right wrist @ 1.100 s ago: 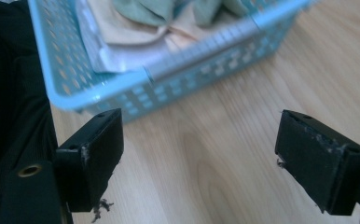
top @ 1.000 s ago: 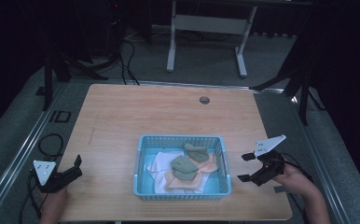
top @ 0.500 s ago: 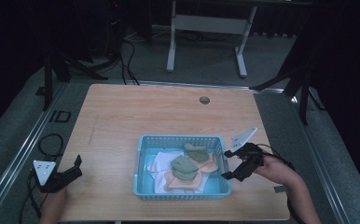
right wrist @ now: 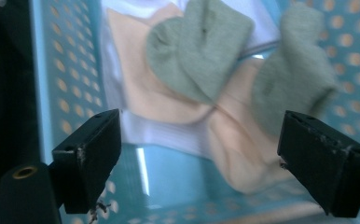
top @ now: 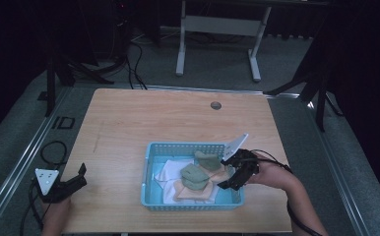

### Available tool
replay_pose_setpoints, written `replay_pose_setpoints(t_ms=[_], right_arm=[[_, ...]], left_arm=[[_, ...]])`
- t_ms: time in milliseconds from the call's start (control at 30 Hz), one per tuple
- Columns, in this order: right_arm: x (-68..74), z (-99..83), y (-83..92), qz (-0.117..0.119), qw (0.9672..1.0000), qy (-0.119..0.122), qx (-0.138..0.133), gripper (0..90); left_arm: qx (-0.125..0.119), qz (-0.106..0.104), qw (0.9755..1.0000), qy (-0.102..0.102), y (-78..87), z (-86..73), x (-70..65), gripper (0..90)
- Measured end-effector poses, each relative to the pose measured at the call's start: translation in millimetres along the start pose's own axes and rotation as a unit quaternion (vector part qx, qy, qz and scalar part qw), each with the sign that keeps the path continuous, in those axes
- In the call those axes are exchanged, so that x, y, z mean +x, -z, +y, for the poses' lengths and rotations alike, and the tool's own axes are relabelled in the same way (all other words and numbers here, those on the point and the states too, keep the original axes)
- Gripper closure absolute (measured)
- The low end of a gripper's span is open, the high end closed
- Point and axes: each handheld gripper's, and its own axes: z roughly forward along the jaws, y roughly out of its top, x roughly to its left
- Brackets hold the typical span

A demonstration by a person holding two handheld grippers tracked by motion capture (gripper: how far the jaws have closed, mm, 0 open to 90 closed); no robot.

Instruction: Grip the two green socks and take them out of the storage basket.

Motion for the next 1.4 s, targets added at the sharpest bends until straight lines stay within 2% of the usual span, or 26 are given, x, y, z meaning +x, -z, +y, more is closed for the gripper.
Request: replay_pose_setpoints(t_ms=[33, 367, 433, 900, 1100, 1200, 1333, 1400], right_arm=[[0.7, 2.3, -1.7, -0.005, 1.0000, 0.004, 0.004, 14.8], [5.1, 27.1, -25.0, 0.012, 0.9981, 0.051, 0.031, 22.5], [5.5, 31.0, -30.2, 0.010, 0.9978, 0.054, 0.038, 22.8], [9.9, 52.3, -65.3, 0.034, 0.9942, 0.072, 0.072, 29.1], [11.8, 56.2, -75.9, 0.029, 0.9924, 0.085, 0.084, 37.0], [12.4, 58.2, -79.8, 0.018, 0.9916, 0.090, 0.091, 41.9], [12.3, 60.1, -82.6, -0.001, 0.9914, 0.092, 0.093, 53.0], [12.6, 60.3, -83.2, -0.003, 0.9913, 0.090, 0.096, 54.2]], left_arm=[[0.001, 0.000, 1.0000, 0.000, 0.0, 0.1, 0.1, 0.5], [0.001, 0.000, 1.0000, 0.001, 0.0, 0.0, 0.1, 0.5], [0.001, 0.000, 1.0000, 0.001, -0.2, 0.1, 0.1, 0.5], [0.000, -0.002, 1.0000, 0.005, -0.3, 0.1, 0.4, 0.5], [0.001, -0.002, 1.0000, 0.005, -0.4, 0.1, 0.5, 0.5], [0.000, -0.003, 1.0000, 0.007, -0.4, 0.1, 0.8, 0.5], [0.001, -0.002, 1.0000, 0.009, -0.3, 0.1, 1.5, 0.5], [0.000, -0.003, 1.0000, 0.008, -0.3, 0.1, 1.4, 0.5]])
